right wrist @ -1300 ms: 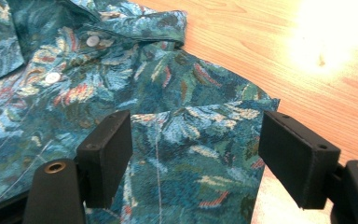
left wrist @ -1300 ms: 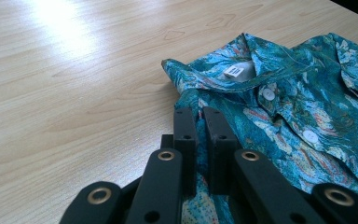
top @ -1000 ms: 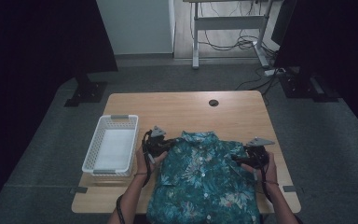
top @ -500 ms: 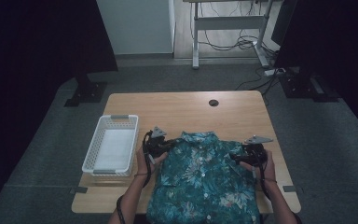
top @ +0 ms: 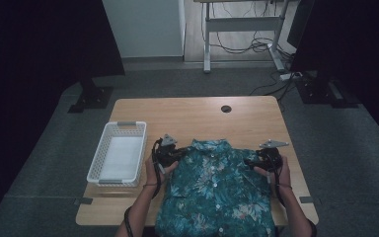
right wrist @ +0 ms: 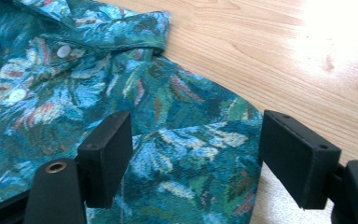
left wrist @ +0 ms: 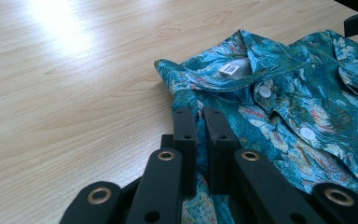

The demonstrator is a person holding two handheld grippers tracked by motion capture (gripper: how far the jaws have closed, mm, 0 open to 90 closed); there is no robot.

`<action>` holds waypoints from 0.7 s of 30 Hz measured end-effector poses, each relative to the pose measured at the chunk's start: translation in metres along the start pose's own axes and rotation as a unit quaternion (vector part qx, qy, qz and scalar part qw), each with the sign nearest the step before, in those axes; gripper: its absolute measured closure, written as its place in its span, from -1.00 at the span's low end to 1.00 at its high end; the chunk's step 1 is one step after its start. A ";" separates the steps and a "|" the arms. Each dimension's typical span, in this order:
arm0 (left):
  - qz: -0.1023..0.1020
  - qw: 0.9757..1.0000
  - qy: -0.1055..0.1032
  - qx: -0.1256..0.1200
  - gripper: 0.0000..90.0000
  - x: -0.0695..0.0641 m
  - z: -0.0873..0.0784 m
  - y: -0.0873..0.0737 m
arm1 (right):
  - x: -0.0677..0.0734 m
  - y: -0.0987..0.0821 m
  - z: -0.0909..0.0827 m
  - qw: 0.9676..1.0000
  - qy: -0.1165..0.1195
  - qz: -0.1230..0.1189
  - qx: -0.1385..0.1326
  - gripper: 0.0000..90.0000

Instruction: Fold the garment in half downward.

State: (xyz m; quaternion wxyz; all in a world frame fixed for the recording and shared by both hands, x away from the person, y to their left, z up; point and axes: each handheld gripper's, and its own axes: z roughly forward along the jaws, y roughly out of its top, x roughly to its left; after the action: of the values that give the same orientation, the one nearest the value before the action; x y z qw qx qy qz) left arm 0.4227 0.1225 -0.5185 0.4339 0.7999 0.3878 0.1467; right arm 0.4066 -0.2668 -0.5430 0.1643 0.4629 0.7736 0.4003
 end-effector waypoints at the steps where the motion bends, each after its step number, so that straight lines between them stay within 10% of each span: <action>1: 0.000 1.000 0.000 0.001 0.88 0.000 0.000 0.000 | -0.002 -0.001 0.001 1.000 0.000 0.003 -0.001 -0.44; 21: -0.004 1.000 -0.003 0.003 0.88 -0.001 0.002 -0.002 | -0.013 0.001 0.012 1.000 0.008 0.015 0.006 -0.45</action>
State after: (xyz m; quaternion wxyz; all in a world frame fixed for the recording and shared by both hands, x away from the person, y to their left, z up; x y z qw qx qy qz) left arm 0.4224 0.1209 -0.5210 0.4337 0.8001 0.3895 0.1415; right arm 0.4212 -0.2719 -0.5515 0.1494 0.4719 0.7702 0.4022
